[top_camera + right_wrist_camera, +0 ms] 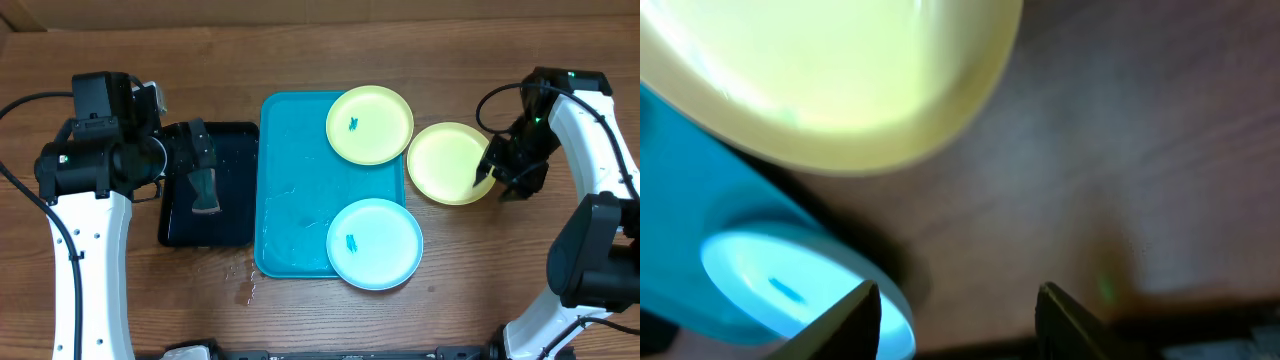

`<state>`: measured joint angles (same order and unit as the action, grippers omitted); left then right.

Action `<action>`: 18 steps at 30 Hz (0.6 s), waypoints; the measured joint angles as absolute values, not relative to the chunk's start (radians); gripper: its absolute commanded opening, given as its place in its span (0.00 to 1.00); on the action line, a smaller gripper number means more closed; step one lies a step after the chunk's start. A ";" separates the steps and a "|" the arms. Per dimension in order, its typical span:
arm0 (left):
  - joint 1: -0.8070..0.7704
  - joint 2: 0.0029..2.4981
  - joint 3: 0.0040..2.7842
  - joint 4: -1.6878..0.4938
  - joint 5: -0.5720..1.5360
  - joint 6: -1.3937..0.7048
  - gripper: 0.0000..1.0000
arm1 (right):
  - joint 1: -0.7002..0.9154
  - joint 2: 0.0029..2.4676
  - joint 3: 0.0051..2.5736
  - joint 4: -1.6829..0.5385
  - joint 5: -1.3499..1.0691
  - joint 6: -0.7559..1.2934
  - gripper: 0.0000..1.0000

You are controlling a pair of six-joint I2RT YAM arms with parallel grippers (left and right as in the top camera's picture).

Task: Clean dirty plates on tray and stack at the side
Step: 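Move the right gripper to the light-blue plate and pinch its rim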

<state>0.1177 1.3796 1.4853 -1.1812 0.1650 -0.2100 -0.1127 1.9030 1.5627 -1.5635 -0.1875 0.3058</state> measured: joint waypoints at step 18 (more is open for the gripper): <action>0.118 1.380 1.485 -1.181 0.165 -0.210 1.00 | 0.160 1.902 1.332 -1.475 -0.238 0.265 0.52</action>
